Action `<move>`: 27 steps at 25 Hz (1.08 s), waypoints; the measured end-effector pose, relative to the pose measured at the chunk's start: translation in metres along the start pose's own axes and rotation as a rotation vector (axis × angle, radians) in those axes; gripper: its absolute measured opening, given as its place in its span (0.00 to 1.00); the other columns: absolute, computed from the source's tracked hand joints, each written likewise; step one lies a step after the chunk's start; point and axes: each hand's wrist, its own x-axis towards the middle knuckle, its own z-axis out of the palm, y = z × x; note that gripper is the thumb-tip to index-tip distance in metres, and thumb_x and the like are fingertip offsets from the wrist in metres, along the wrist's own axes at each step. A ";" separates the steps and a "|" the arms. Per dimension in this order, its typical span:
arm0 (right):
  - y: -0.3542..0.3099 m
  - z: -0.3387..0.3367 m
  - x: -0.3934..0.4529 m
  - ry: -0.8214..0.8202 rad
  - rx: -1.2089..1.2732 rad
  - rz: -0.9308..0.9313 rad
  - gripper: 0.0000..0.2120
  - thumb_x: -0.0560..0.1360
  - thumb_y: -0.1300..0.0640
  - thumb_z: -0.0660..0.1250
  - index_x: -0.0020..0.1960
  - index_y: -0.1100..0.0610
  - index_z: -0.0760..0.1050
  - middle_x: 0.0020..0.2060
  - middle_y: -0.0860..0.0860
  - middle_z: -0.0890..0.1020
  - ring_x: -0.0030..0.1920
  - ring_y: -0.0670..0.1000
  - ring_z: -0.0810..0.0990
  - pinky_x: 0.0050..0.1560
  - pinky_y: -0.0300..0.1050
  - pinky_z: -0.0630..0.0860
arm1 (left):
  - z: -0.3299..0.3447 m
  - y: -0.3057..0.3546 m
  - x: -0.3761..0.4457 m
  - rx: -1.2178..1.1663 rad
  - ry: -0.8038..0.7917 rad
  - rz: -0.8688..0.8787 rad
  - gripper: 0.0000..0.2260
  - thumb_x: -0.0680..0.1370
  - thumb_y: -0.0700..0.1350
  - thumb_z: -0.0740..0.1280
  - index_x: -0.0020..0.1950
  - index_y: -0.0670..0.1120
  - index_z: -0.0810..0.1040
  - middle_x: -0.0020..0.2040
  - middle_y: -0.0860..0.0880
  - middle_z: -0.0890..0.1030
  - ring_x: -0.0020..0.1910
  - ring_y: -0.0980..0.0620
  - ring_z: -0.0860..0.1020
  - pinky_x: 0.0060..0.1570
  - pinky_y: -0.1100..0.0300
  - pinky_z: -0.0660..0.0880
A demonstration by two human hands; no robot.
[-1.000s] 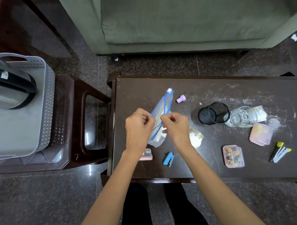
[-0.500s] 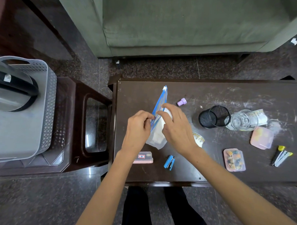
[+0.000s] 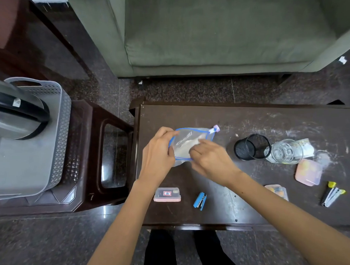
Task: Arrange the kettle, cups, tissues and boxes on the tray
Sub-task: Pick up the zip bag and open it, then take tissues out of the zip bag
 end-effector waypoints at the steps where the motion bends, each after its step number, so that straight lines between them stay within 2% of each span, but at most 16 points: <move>1: -0.006 -0.004 -0.001 -0.097 -0.007 0.016 0.09 0.59 0.64 0.73 0.33 0.58 0.72 0.25 0.52 0.76 0.28 0.56 0.76 0.32 0.43 0.73 | -0.003 0.001 0.001 0.020 0.018 0.007 0.20 0.72 0.33 0.62 0.61 0.48 0.76 0.58 0.56 0.75 0.45 0.54 0.75 0.39 0.65 0.68; 2: -0.011 -0.008 -0.001 -0.164 -0.019 0.036 0.13 0.54 0.65 0.74 0.34 0.57 0.72 0.22 0.51 0.74 0.25 0.54 0.74 0.26 0.40 0.68 | -0.005 0.002 0.001 0.032 0.025 0.022 0.21 0.72 0.33 0.62 0.63 0.48 0.75 0.59 0.56 0.74 0.47 0.55 0.75 0.40 0.66 0.68; 4: -0.022 -0.015 -0.002 -0.235 -0.048 0.083 0.17 0.52 0.63 0.74 0.39 0.55 0.76 0.19 0.48 0.73 0.21 0.53 0.73 0.22 0.38 0.62 | -0.005 0.003 0.000 0.060 -0.011 0.066 0.24 0.71 0.34 0.63 0.66 0.50 0.71 0.64 0.57 0.71 0.54 0.57 0.74 0.44 0.65 0.71; 5: -0.026 -0.022 -0.002 -0.258 -0.054 0.129 0.15 0.56 0.59 0.72 0.43 0.54 0.78 0.18 0.48 0.73 0.20 0.52 0.73 0.21 0.38 0.61 | -0.003 0.004 -0.003 0.073 -0.045 0.088 0.27 0.70 0.35 0.64 0.67 0.50 0.69 0.66 0.57 0.69 0.56 0.57 0.74 0.46 0.63 0.73; 7: -0.031 -0.032 0.002 -0.280 0.012 0.251 0.13 0.68 0.52 0.60 0.49 0.56 0.77 0.21 0.51 0.76 0.21 0.55 0.75 0.21 0.38 0.54 | 0.003 0.005 -0.013 0.076 -0.104 0.122 0.31 0.68 0.33 0.63 0.70 0.51 0.66 0.69 0.57 0.66 0.60 0.55 0.73 0.48 0.56 0.77; 8: -0.031 -0.035 0.008 -0.269 0.070 0.296 0.13 0.71 0.54 0.56 0.48 0.58 0.76 0.23 0.53 0.77 0.22 0.57 0.75 0.22 0.38 0.50 | 0.004 0.006 -0.018 0.064 -0.122 0.130 0.32 0.67 0.32 0.61 0.70 0.51 0.66 0.70 0.56 0.66 0.62 0.54 0.72 0.48 0.53 0.78; 9: -0.030 -0.034 0.013 -0.254 0.113 0.346 0.10 0.72 0.58 0.57 0.47 0.60 0.75 0.27 0.55 0.79 0.24 0.59 0.76 0.22 0.38 0.49 | 0.006 0.006 -0.021 0.049 -0.134 0.132 0.33 0.67 0.31 0.60 0.71 0.51 0.66 0.71 0.56 0.66 0.64 0.54 0.71 0.47 0.52 0.79; 10: -0.028 -0.030 0.019 -0.249 0.114 0.357 0.08 0.71 0.63 0.60 0.48 0.62 0.75 0.33 0.57 0.81 0.30 0.59 0.79 0.22 0.39 0.52 | 0.006 0.005 -0.023 0.037 -0.140 0.134 0.34 0.66 0.30 0.58 0.71 0.50 0.66 0.71 0.56 0.66 0.65 0.54 0.71 0.47 0.52 0.79; 11: -0.028 -0.025 0.025 -0.299 0.079 0.353 0.11 0.71 0.66 0.61 0.53 0.63 0.74 0.42 0.57 0.81 0.40 0.60 0.81 0.25 0.43 0.59 | 0.007 0.005 -0.022 0.030 -0.143 0.141 0.35 0.66 0.29 0.58 0.71 0.50 0.66 0.71 0.55 0.66 0.65 0.54 0.70 0.49 0.52 0.79; 13: -0.024 -0.018 0.035 -0.474 0.050 0.338 0.19 0.75 0.65 0.60 0.65 0.59 0.68 0.56 0.55 0.77 0.57 0.57 0.75 0.38 0.47 0.67 | 0.006 0.004 -0.019 0.013 -0.131 0.160 0.35 0.65 0.28 0.57 0.71 0.49 0.67 0.70 0.54 0.67 0.66 0.54 0.70 0.52 0.54 0.78; 15: -0.024 -0.017 0.043 -0.670 0.016 0.360 0.18 0.77 0.63 0.58 0.66 0.56 0.68 0.58 0.55 0.77 0.59 0.56 0.74 0.43 0.46 0.67 | 0.006 0.002 -0.016 -0.007 -0.105 0.157 0.36 0.65 0.28 0.57 0.71 0.50 0.68 0.70 0.54 0.68 0.66 0.55 0.69 0.52 0.56 0.77; 18: -0.032 -0.015 0.046 -0.796 -0.014 0.377 0.13 0.77 0.63 0.57 0.60 0.58 0.73 0.57 0.56 0.78 0.59 0.56 0.76 0.49 0.45 0.70 | 0.010 -0.004 -0.012 -0.045 -0.081 0.126 0.34 0.66 0.27 0.57 0.70 0.50 0.69 0.70 0.54 0.69 0.66 0.55 0.70 0.54 0.58 0.76; 21: -0.035 -0.012 0.050 -0.790 0.024 0.459 0.16 0.76 0.63 0.62 0.63 0.60 0.70 0.63 0.57 0.73 0.62 0.56 0.74 0.53 0.46 0.72 | 0.015 -0.013 -0.010 -0.088 -0.092 0.124 0.33 0.66 0.27 0.57 0.68 0.47 0.72 0.69 0.53 0.70 0.66 0.54 0.71 0.58 0.55 0.75; 24: -0.031 -0.004 0.063 -0.841 0.052 0.430 0.22 0.76 0.64 0.62 0.69 0.60 0.64 0.73 0.58 0.56 0.71 0.56 0.61 0.62 0.48 0.68 | 0.013 -0.016 -0.006 -0.106 -0.111 0.112 0.33 0.65 0.26 0.56 0.68 0.46 0.72 0.70 0.51 0.70 0.68 0.53 0.70 0.63 0.60 0.70; 25: -0.031 -0.001 0.068 -0.850 0.043 0.393 0.22 0.77 0.64 0.59 0.71 0.61 0.62 0.74 0.58 0.54 0.73 0.56 0.57 0.65 0.48 0.65 | 0.012 -0.016 -0.005 -0.105 -0.119 0.114 0.33 0.65 0.27 0.56 0.68 0.46 0.72 0.70 0.51 0.70 0.68 0.54 0.69 0.65 0.63 0.68; 27: -0.030 0.007 0.077 -0.823 -0.005 0.313 0.21 0.80 0.60 0.54 0.72 0.61 0.60 0.73 0.58 0.59 0.73 0.56 0.57 0.69 0.46 0.59 | 0.010 -0.017 -0.003 -0.099 -0.121 0.134 0.32 0.66 0.30 0.54 0.68 0.47 0.72 0.70 0.51 0.71 0.69 0.54 0.68 0.66 0.64 0.66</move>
